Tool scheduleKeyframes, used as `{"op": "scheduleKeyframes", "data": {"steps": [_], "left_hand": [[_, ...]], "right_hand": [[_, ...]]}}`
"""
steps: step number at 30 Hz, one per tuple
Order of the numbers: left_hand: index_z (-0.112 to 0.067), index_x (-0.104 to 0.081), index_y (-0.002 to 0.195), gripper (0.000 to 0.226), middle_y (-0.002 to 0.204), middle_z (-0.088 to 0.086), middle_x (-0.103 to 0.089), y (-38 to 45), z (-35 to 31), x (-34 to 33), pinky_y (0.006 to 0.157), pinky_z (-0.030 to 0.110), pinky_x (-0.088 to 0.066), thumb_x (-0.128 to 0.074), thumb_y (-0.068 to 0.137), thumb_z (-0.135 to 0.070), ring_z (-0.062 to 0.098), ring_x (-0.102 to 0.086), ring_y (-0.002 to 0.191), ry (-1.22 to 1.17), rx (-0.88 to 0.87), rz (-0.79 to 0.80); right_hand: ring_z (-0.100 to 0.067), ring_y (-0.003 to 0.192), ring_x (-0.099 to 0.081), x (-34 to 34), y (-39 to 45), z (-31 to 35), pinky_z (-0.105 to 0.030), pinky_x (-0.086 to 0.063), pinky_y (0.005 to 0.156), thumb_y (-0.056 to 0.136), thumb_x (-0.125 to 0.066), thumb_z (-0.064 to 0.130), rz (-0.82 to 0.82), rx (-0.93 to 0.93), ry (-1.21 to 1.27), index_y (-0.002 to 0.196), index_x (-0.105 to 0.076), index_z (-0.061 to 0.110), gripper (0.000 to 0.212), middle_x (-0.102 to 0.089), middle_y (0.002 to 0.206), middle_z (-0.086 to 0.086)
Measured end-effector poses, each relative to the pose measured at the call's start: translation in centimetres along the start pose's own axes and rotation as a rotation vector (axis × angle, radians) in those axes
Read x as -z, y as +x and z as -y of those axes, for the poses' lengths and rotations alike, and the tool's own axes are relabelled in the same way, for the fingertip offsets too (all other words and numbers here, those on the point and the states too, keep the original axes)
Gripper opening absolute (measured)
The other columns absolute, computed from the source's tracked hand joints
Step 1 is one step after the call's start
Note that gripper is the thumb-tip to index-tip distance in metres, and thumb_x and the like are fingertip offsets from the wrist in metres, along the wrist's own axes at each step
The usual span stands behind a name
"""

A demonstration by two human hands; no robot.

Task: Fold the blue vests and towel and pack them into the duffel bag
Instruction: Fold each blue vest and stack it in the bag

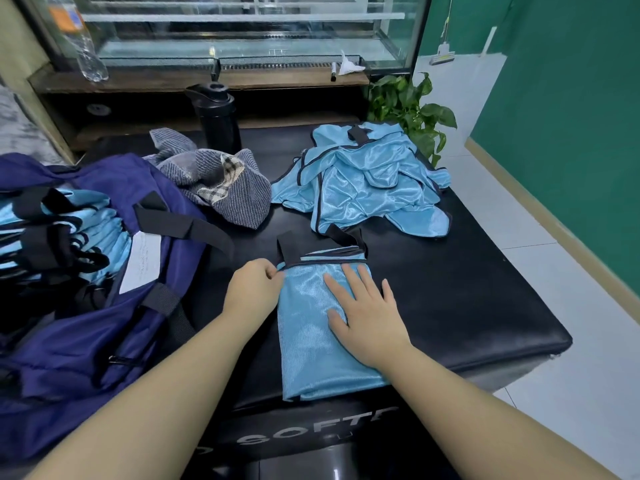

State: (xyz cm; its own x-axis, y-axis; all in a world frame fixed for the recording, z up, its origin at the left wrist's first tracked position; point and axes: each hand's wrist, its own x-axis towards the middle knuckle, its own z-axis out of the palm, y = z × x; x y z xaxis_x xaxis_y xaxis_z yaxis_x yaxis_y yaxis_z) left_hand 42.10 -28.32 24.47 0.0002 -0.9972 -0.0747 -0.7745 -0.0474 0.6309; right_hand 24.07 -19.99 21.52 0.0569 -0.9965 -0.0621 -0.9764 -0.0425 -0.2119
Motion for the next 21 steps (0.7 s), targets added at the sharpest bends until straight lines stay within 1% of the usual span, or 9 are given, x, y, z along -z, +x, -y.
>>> {"op": "scheduleKeyframes", "data": {"steps": [3, 6, 8, 11, 13, 16, 18, 20, 21], "left_hand": [[-0.005, -0.059, 0.072, 0.024, 0.059, 0.010, -0.060, 1.3, -0.2, 0.1, 0.044, 0.022, -0.045, -0.052, 0.094, -0.014, 0.021, -0.058, 0.044, -0.155, 0.121, 0.078], [-0.005, -0.061, 0.081, 0.021, 0.065, 0.012, -0.056, 2.5, -0.4, 0.2, 0.040, 0.021, -0.048, -0.047, 0.097, -0.005, 0.022, -0.051, 0.051, -0.492, 0.257, 0.088], [-0.005, -0.062, 0.088, 0.019, 0.072, 0.012, -0.058, 3.0, -0.5, 0.0, 0.045, 0.022, -0.052, -0.046, 0.097, -0.002, 0.019, -0.053, 0.056, -0.574, 0.230, 0.066], [-0.008, -0.063, 0.087, 0.022, 0.076, 0.011, -0.060, 2.8, -0.9, -0.7, 0.052, 0.025, -0.049, -0.044, 0.093, 0.002, 0.014, -0.051, 0.053, -0.679, 0.221, 0.017], [-0.003, -0.063, 0.097, 0.020, 0.079, 0.012, -0.061, 2.4, -1.4, -1.1, 0.054, 0.026, -0.048, -0.044, 0.093, 0.003, 0.013, -0.053, 0.055, -0.803, 0.239, 0.039], [-0.004, -0.057, 0.101, 0.013, 0.090, 0.012, -0.063, 2.2, -2.1, -1.2, 0.075, 0.033, -0.053, -0.047, 0.095, 0.002, 0.019, -0.061, 0.076, -1.071, 0.306, 0.098], [-0.013, -0.052, 0.097, 0.007, 0.096, 0.010, -0.059, 2.6, -1.8, -1.3, 0.082, 0.036, -0.050, -0.055, 0.093, -0.009, 0.021, -0.059, 0.084, -0.845, 0.273, 0.030], [-0.018, -0.045, 0.075, 0.023, 0.077, 0.007, -0.050, 2.6, -1.4, -1.0, 0.067, 0.031, -0.044, -0.059, 0.090, -0.028, 0.020, -0.048, 0.067, -0.454, 0.220, 0.006], [-0.016, -0.043, 0.066, 0.034, 0.067, 0.005, -0.046, 2.4, -1.4, -0.9, 0.061, 0.029, -0.039, -0.056, 0.090, -0.035, 0.019, -0.044, 0.060, -0.366, 0.215, 0.033]], "right_hand": [[-0.017, 0.147, 0.012, 0.0, 0.0, -0.1, -0.048, 0.006, 0.116, 0.080, 0.001, 0.054, -0.005, 0.002, 0.017, 0.150, -0.001, 0.042, 0.071, 0.003, 0.161, 0.007], [-0.017, 0.147, 0.014, 0.0, 0.0, -0.1, -0.048, 0.007, 0.116, 0.080, 0.000, 0.056, 0.007, 0.007, 0.014, 0.150, 0.001, 0.043, 0.071, 0.005, 0.161, 0.008], [-0.017, 0.147, 0.014, 0.0, 0.0, -0.2, -0.048, 0.007, 0.116, 0.081, -0.001, 0.056, 0.007, 0.007, 0.015, 0.150, 0.002, 0.043, 0.070, 0.005, 0.161, 0.007], [-0.018, 0.147, 0.012, -0.1, 0.0, -0.2, -0.048, 0.007, 0.116, 0.084, -0.005, 0.055, -0.005, 0.006, 0.014, 0.150, 0.002, 0.043, 0.067, 0.004, 0.161, 0.006], [-0.019, 0.148, 0.012, -0.1, 0.0, -0.2, -0.048, 0.007, 0.116, 0.086, -0.008, 0.054, -0.009, 0.009, 0.018, 0.150, 0.001, 0.043, 0.066, 0.002, 0.161, 0.006], [-0.019, 0.148, 0.010, -0.1, 0.0, -0.3, -0.048, 0.006, 0.116, 0.086, -0.009, 0.054, -0.019, 0.012, 0.024, 0.150, 0.000, 0.042, 0.066, -0.001, 0.161, 0.005], [-0.019, 0.148, 0.010, -0.2, 0.0, -0.2, -0.048, 0.006, 0.117, 0.087, -0.012, 0.054, -0.021, 0.011, 0.026, 0.150, -0.001, 0.042, 0.065, -0.002, 0.161, 0.005], [-0.018, 0.148, 0.010, -0.1, 0.0, -0.2, -0.047, 0.006, 0.117, 0.089, -0.015, 0.052, -0.024, 0.008, 0.036, 0.150, 0.000, 0.042, 0.064, -0.002, 0.161, 0.006], [-0.018, 0.148, 0.010, -0.1, 0.0, -0.2, -0.047, 0.006, 0.117, 0.089, -0.017, 0.052, -0.026, 0.006, 0.045, 0.150, 0.000, 0.042, 0.064, -0.002, 0.161, 0.007]]}}
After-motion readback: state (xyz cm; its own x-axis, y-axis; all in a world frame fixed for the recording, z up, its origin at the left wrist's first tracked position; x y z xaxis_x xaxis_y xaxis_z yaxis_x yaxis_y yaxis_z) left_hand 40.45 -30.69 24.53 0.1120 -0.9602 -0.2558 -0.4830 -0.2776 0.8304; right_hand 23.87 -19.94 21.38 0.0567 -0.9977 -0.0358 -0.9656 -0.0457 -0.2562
